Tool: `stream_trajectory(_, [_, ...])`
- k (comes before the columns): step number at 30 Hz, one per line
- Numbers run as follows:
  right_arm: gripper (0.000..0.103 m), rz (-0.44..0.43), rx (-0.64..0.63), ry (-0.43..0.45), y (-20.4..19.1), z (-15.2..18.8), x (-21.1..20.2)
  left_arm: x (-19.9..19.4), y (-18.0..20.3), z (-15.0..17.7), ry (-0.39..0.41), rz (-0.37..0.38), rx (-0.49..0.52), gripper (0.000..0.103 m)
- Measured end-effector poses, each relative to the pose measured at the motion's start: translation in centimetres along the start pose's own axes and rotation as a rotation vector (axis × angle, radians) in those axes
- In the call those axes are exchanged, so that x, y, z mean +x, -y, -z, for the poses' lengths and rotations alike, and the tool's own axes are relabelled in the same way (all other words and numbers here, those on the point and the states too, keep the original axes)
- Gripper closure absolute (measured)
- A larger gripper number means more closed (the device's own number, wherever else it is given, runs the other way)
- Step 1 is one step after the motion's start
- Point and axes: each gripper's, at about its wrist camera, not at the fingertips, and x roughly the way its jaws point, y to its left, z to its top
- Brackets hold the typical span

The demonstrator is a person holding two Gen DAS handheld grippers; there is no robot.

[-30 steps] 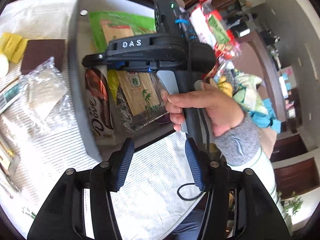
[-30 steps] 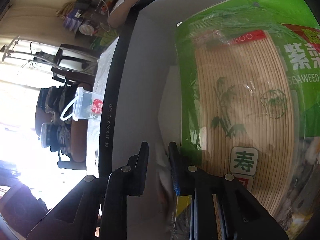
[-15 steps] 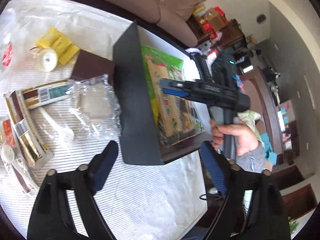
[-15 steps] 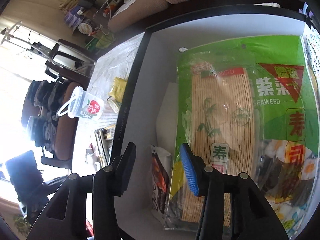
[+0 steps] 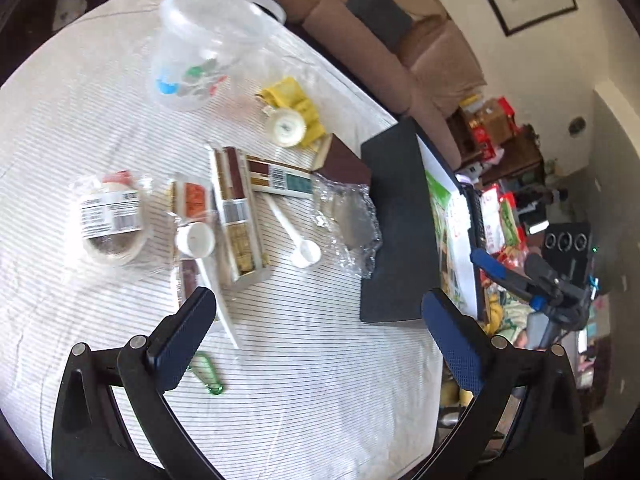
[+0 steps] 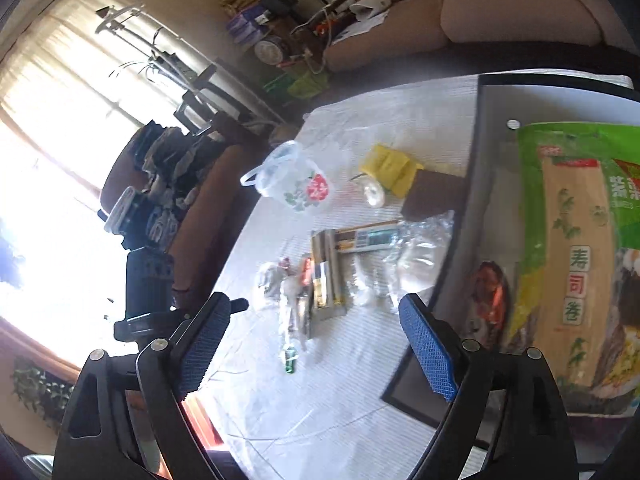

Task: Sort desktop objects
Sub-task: 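Withdraw both tools from the box back over the table packets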

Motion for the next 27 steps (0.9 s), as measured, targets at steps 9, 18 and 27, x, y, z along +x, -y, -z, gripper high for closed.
stream_trajectory(9, [0.000,0.103,-0.156,0.001,-7.2,5.2,6.8,-0.6,-5.4,1.3,0.093,0.096,-0.164,0.000])
stream_trajectory(18, [0.000,0.248,-0.240,-0.044,-7.9,7.1,15.7,-2.2,-10.4,-1.2,0.178,0.083,-0.217,0.000])
stream_trajectory(27, [0.030,0.334,-0.238,-0.027,-6.3,3.2,21.0,-0.7,-14.1,-1.3,0.154,0.108,-0.348,0.000])
